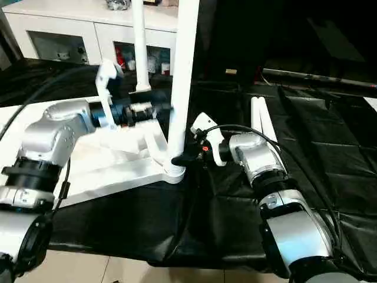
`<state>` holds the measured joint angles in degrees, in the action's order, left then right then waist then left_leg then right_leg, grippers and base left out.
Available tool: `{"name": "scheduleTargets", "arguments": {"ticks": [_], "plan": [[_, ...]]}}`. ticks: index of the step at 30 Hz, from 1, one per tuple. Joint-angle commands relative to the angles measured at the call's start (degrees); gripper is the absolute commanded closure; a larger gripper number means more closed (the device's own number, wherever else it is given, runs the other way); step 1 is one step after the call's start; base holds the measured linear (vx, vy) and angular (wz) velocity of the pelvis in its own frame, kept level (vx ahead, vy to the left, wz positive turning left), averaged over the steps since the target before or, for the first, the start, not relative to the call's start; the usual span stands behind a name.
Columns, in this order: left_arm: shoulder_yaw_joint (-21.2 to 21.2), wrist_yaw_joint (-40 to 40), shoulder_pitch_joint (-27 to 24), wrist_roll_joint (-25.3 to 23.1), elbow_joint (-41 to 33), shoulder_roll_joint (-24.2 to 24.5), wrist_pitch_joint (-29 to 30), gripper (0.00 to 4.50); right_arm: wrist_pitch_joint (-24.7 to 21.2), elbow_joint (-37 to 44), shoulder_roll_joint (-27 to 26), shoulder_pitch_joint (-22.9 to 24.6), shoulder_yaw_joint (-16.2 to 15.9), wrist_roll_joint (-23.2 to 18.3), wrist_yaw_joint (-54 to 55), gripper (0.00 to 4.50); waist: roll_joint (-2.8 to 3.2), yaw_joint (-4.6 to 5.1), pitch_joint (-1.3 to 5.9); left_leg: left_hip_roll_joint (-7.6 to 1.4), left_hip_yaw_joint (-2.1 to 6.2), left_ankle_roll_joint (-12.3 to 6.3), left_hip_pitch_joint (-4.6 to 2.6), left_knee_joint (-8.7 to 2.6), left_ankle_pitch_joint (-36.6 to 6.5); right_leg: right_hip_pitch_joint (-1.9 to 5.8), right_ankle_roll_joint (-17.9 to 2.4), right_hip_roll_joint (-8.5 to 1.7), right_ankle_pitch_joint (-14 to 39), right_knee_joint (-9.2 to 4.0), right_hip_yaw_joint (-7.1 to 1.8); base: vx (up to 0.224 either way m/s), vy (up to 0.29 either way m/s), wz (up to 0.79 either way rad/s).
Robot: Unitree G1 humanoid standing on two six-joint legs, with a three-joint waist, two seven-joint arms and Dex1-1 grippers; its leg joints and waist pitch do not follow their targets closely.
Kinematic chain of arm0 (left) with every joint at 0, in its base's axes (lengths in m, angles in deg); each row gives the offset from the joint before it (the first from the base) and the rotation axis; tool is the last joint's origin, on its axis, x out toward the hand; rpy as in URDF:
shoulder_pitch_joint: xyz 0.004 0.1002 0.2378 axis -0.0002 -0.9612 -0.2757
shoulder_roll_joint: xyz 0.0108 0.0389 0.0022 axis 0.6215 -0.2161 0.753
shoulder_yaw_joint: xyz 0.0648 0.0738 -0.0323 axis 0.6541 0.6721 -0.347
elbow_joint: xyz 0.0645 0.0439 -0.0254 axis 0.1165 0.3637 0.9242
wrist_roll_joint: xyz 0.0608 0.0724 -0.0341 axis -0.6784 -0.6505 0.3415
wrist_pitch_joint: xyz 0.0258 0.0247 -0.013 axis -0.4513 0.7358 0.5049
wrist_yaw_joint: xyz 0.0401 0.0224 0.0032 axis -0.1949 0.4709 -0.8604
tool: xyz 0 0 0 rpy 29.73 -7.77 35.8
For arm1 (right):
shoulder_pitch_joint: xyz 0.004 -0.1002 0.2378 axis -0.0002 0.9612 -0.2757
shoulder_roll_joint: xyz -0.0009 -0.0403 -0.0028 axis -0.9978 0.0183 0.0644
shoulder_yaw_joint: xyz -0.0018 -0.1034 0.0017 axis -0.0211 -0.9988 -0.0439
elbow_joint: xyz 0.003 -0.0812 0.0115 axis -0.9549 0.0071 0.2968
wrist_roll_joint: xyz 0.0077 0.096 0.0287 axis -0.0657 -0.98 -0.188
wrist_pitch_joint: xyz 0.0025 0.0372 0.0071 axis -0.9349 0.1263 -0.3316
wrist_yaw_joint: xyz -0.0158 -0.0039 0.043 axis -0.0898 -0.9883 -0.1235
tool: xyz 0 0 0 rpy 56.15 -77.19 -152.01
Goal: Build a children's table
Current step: Insert table leg to table base
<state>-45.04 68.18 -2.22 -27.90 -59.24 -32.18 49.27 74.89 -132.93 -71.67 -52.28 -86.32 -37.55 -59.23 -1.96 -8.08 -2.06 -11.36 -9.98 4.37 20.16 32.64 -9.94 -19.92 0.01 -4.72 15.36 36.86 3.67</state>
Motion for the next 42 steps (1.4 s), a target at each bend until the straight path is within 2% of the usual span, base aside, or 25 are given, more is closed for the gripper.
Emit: {"name": "scheduleTargets", "arguments": {"ticks": [1, 2, 5, 8, 13, 14, 15, 16, 18, 19, 20, 23, 26, 30, 32, 35, 36, 37, 42], "plan": [[-1.1, 1.2, 1.3, 3.1, -1.5, -1.2, 1.3, 0.88, -2.7, -4.1, 0.0, 3.6, -4.3, 4.2, 0.9, 2.57, 0.68, 0.11, 2.05, -2.46, 0.6, 0.77, -0.48, -4.32, -14.1, 1.04, -13.8, -3.98, 4.6, -5.15, -2.87, 0.0, 0.0, 0.0], [-1.4, 1.9, 1.2, 4.6, -2.5, -1.9, 2.4, 0.79, -2.6, -4.2, 0.0, 3.5, -4.3, 4.3, 0.9, 2.57, 0.52, 0.14, 2.05, -2.53, 0.56, 0.68, -0.43, -4.35, -14.0, 1.03, -14.2, -3.93, 4.0, -5.14, -2.86, 0.0, 0.0, 0.0], [-1.3, 3.4, 0.8, 7.2, -4.6, -3.1, 4.1, 0.5, -2.6, -4.2, 0.0, 3.5, -4.4, 4.3, 0.9, 2.57, 0.6, 0.16, 2.0, -2.51, 0.5, 0.39, -0.39, -4.36, -13.7, 1.08, -14.6, -3.93, 3.5, -5.14, -2.87, 0.0, 0.0, 0.0], [-0.3, 3.6, 0.5, 7.8, -5.5, -4.4, 5.1, 0.13, -2.8, -4.0, 0.0, 3.6, -4.5, 4.3, 0.8, 2.57, 0.48, 0.23, 1.9, -2.41, 0.46, -0.08, -0.31, -4.33, -13.6, 1.12, -14.3, -3.9, 4.1, -5.28, -2.9, 0.0, 0.0, 0.0], [1.6, 2.3, 0.7, 5.3, -3.9, -6.0, 2.8, 0.0, -2.8, -4.0, -0.1, 3.5, -4.6, 4.4, 0.8, 2.57, 0.47, 0.23, 1.94, -2.55, 0.59, -0.19, -0.36, -4.45, -13.3, 1.14, -13.4, -3.92, 4.7, -5.43, -2.92, 0.0, 0.0, 0.0], [1.5, -5.5, 3.5, 0.4, 3.2, -7.5, -1.9, 0.0, -2.8, -3.9, -0.2, 3.5, -4.6, 4.4, 0.8, 2.57, 0.67, 0.41, 1.9, -2.42, 0.51, -0.3, -0.39, -4.4, -13.9, 0.97, -13.1, -3.65, 4.5, -5.62, -2.97, 0.0, 0.0, 0.0], [1.5, -6.6, 3.9, -0.3, 4.3, -7.7, -2.6, 0.0, -2.8, -3.8, -0.2, 3.4, -4.6, 4.4, 0.8, 2.57, 0.55, 0.52, 1.91, -2.35, 0.53, -0.22, -0.46, -4.35, -14.4, 0.99, -12.4, -3.58, 4.7, -5.66, -3.03, 0.0, 0.0, 0.0], [1.1, -8.7, 4.7, -1.2, 6.0, -7.9, -3.7, 0.0, -2.9, -3.6, -0.2, 3.4, -4.6, 4.3, 0.8, 2.57, 0.49, 0.32, 2.05, -2.56, 0.75, -0.03, -0.59, -4.49, -14.2, 1.16, -11.9, -3.99, 4.9, -5.64, -3.05, 0.0, 0.0, 0.0], [0.4, -11.1, 5.7, -1.7, 7.9, -7.8, -4.2, 0.0, -2.9, -3.5, -0.2, 3.4, -4.7, 4.4, 0.8, 2.57, 0.33, 0.23, 2.1, -2.45, 0.75, -0.11, -0.3, -4.36, -13.1, 1.33, -11.8, -3.96, 3.7, -5.47, -2.99, 0.0, 0.0, 0.0], [-0.4, -12.1, 6.1, -1.4, 8.6, -7.8, -4.4, 0.0, -2.9, -3.4, -0.2, 3.4, -4.7, 4.4, 0.7, 2.57, 0.63, 0.23, 2.31, -2.43, 0.79, -0.4, -0.27, -4.19, -11.2, 1.43, -12.2, -3.99, 0.9, -5.18, -2.91, 0.0, 0.0, 0.0], [-1.0, -12.6, 6.4, -0.9, 8.9, -7.8, -4.2, 0.0, -3.0, -3.3, -0.2, 3.5, -4.7, 4.4, 0.7, 2.57, 0.5, 0.37, 2.36, -2.4, 0.67, -0.84, -0.24, -4.0, -9.8, 1.48, -13.1, -3.83, -2.1, -4.97, -2.82, 0.0, 0.0, 0.0], [-1.8, -12.6, 6.6, -0.2, 9.0, -7.8, -3.8, 0.0, -3.0, -3.2, -0.2, 3.5, -4.7, 4.4, 0.7, 2.57, 0.55, 0.32, 2.36, -2.34, 0.49, -1.97, -0.21, -3.79, -8.3, 1.56, -14.5, -3.75, -5.3, -4.78, -2.67, 0.0, 0.0, 0.0], [-4.6, -10.6, 7.3, 3.6, 8.5, -8.2, -1.9, 0.36, -3.0, -3.1, -0.3, 3.5, -4.7, 4.3, 0.7, 2.57, 0.68, 0.17, 2.32, -2.38, 0.4, -1.67, -0.27, -3.8, -8.8, 1.55, -15.4, -3.81, -4.6, -4.78, -2.65, 0.0, 0.0, 0.0], [-5.8, -9.0, 7.8, 6.1, 8.4, -8.8, -0.1, 0.74, -2.9, -3.1, -0.4, 3.5, -4.7, 4.3, 0.8, 2.6, 0.67, 0.06, 2.24, -2.5, 0.42, -1.43, -0.4, -3.97, -9.8, 1.49, -15.4, -3.83, -3.0, -4.94, -2.69, 0.0, 0.0, 0.0], [-5.8, -7.4, 7.6, 8.1, 7.1, -9.1, 3.2, 0.81, -3.0, -3.1, -0.4, 3.5, -4.7, 4.3, 0.7, 2.61, 0.71, 0.06, 2.13, -2.49, 0.38, -1.25, -0.39, -4.05, -10.1, 1.43, -15.4, -3.81, -2.5, -4.99, -2.7, 0.0, 0.0, 0.0], [-5.5, -7.2, 7.5, 8.3, 6.5, -9.1, 4.5, 1.19, -3.1, -3.0, -0.3, 3.5, -4.7, 4.3, 0.7, 2.61, 0.65, 0.1, 2.09, -2.49, 0.39, -1.15, -0.35, -4.11, -10.5, 1.5, -15.2, -3.88, -1.4, -5.11, -2.76, 0.0, 0.0, 0.0], [-5.1, -6.9, 7.4, 8.1, 6.2, -9.2, 4.6, 1.19, -3.1, -3.0, -0.3, 3.5, -4.7, 4.3, 0.7, 2.61, 0.49, 0.09, 2.08, -2.5, 0.4, -1.21, -0.34, -4.11, -10.4, 1.52, -15.1, -3.89, -1.3, -5.16, -2.77, 0.0, 0.0, 0.0], [-4.7, -7.0, 7.3, 7.8, 6.1, -9.4, 4.8, 1.27, -3.1, -3.0, -0.2, 3.6, -4.7, 4.4, 0.8, 2.61, 0.68, 0.08, 2.09, -2.55, 0.42, -1.22, -0.35, -4.12, -10.5, 1.51, -15.0, -3.96, -1.2, -5.18, -2.79, 0.0, 0.0, 0.0], [-4.0, -7.2, 7.4, 7.1, 6.5, -9.9, 4.6, 1.74, -3.0, -3.0, -0.2, 3.5, -4.6, 4.4, 0.9, 2.61, 0.71, 0.22, 2.04, -2.52, 0.45, -1.15, -0.3, -4.17, -10.6, 1.52, -14.7, -3.86, -0.9, -5.24, -2.79, 0.0, 0.0, 0.0]]}}
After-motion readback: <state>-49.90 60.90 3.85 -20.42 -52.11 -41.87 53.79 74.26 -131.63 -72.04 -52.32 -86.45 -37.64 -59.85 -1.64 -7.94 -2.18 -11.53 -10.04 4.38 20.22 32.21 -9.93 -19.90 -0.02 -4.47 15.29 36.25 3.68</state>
